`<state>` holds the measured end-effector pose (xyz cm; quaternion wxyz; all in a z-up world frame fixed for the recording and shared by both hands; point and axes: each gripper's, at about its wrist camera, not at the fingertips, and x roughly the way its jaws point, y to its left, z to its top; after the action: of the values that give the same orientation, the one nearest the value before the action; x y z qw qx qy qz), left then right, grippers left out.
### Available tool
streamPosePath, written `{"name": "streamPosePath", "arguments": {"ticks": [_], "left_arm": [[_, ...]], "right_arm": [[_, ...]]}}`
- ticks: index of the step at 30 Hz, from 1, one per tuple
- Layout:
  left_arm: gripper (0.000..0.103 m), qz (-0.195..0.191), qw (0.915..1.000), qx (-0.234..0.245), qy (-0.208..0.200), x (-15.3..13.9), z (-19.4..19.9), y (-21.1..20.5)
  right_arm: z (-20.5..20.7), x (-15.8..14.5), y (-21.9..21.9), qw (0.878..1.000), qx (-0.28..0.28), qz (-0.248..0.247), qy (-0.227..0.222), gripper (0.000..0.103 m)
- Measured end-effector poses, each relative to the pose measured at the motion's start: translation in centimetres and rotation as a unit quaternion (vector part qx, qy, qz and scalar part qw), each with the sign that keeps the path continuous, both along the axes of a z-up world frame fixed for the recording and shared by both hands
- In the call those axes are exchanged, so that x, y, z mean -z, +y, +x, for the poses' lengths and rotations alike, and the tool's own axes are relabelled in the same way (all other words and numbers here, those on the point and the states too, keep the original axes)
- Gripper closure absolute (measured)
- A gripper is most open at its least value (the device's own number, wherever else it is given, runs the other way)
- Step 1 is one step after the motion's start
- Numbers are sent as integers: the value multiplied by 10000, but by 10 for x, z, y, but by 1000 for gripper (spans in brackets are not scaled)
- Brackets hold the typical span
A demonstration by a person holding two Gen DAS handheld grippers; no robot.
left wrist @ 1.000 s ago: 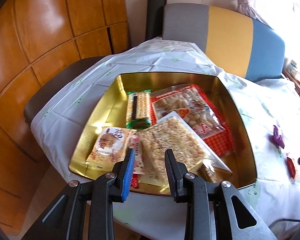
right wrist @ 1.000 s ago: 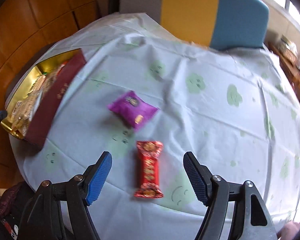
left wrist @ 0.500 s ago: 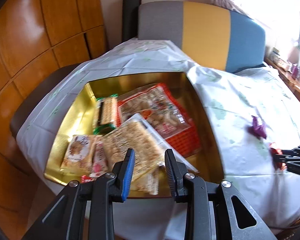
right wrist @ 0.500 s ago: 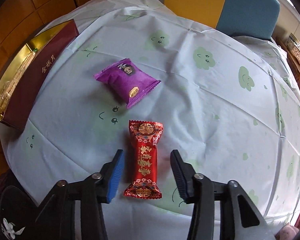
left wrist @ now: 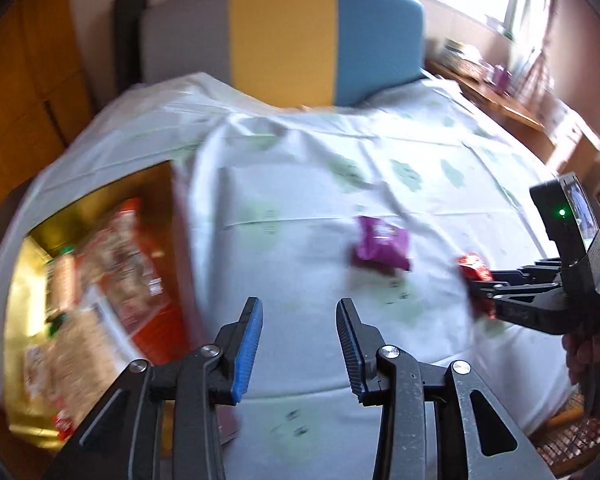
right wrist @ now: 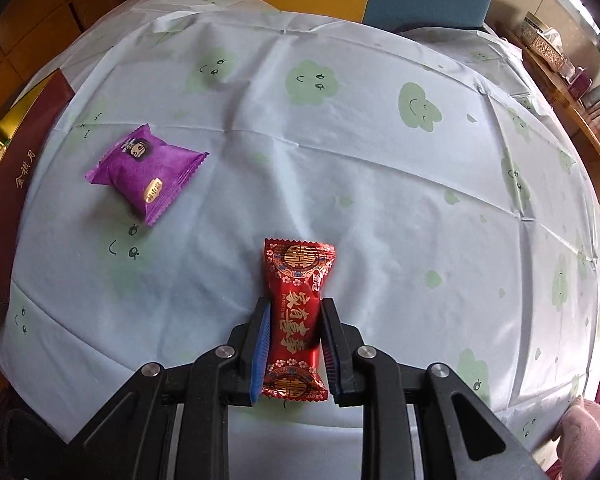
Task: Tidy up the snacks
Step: 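Move the right gripper to the red wrapped candy and grasp it, then grasp the purple packet with the left gripper while the right gripper holds the red candy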
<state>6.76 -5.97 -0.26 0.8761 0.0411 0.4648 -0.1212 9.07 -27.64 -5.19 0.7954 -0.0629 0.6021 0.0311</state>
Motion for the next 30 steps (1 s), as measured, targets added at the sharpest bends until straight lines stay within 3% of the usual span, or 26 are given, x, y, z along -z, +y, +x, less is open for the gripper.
{"name": "streamPosePath", "arguments": {"ticks": [2,11,17,22,25,30], "left_arm": [[46,43,9996,276,68,6,13,-22],[27,419,9945,963,9,27,49,-86],[27,520,9918,1141,229,47,68,-105],[28,543,9925,981,480,65,85,-106],[50,420,9942,873,471,68,88,-100],[54,316,9955,834,319,67,76,-90]], "right_arm": [[3,0,-5,9999,69,92,40,78],[15,0,-9,9996,131,232,117,70],[14,1,-10,9994,149,277,142,69],[15,1,-11,9995,126,255,137,69],[15,1,-12,9995,128,255,135,69],[16,2,-11,9997,41,202,102,69]]}}
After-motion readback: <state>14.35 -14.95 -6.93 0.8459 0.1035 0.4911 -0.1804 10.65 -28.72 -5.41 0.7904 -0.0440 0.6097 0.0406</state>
